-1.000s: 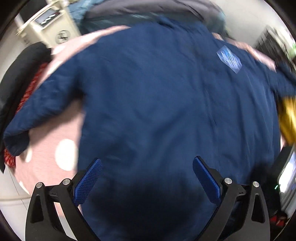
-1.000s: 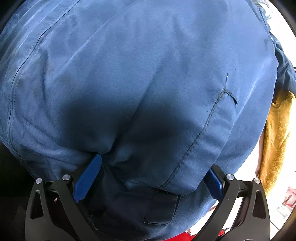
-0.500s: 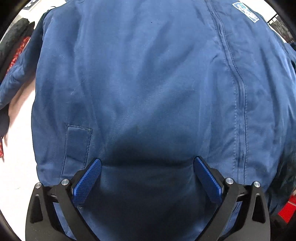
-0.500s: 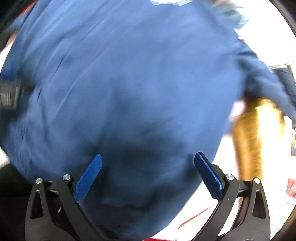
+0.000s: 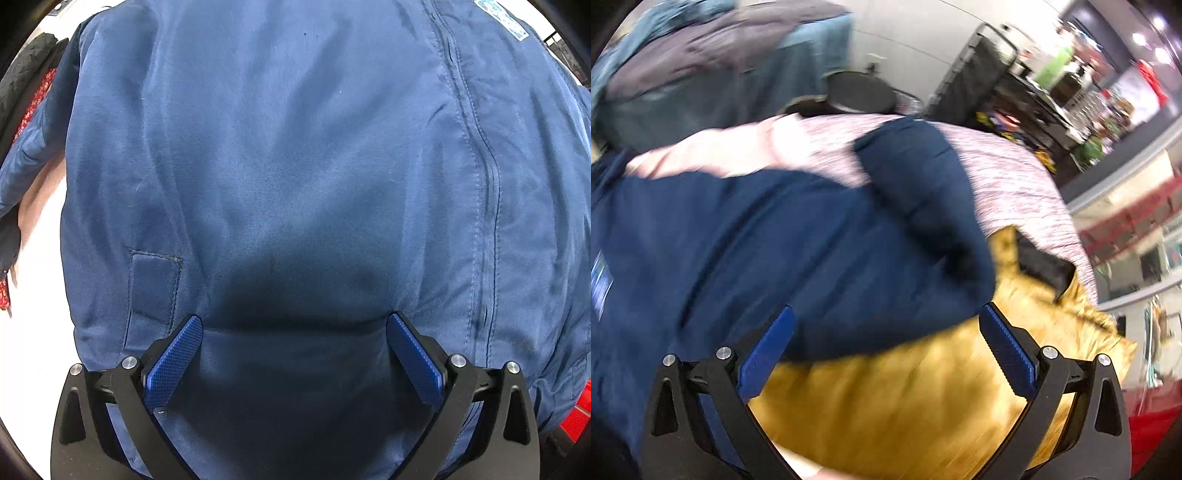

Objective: Fold large clothes
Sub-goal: 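Press the left gripper on the jacket back while the right gripper grasps the sleeve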

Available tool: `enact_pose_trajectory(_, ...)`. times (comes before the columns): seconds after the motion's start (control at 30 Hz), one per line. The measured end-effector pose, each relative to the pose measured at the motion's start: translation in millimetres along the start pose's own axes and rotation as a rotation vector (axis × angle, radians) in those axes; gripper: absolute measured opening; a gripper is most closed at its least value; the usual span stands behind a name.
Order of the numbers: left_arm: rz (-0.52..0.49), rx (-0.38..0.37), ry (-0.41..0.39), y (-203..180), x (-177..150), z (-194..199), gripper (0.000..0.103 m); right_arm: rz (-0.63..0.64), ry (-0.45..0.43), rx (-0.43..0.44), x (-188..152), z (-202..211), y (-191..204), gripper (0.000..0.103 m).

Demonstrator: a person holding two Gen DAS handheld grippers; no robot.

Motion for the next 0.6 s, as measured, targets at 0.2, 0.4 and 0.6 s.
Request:
enact_pose_trajectory(0.2,0.003,0.008,0.013,-2.7,3.7,1.3,0.098,0.027,0.057,-0.066,36.5,-53.8,-24.4,0.098)
enact_pose_trajectory(0.4,0.007,0.010,0.018,-5.9,7.6,-0.4,0.098,0.015,0.011,-0.082,48.6,-62.8,-38.9,0.042)
enact_pose_trajectory(0.6,0.009,0.010,0.023,-7.1,13.3,-4.0,0.099,-0.271,-0.003,-0.020,26.7,-56.4,-110.9,0.010)
Point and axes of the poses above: each gripper's, at about its wrist camera, not at the fingertips, and z roughly against the way its jaws point, y to its left, x to its top, the point moved 3 cm from there along -z, roughly the way its jaws point, and after that the axes turned 15 degrees about z, right-handed, at the moved point
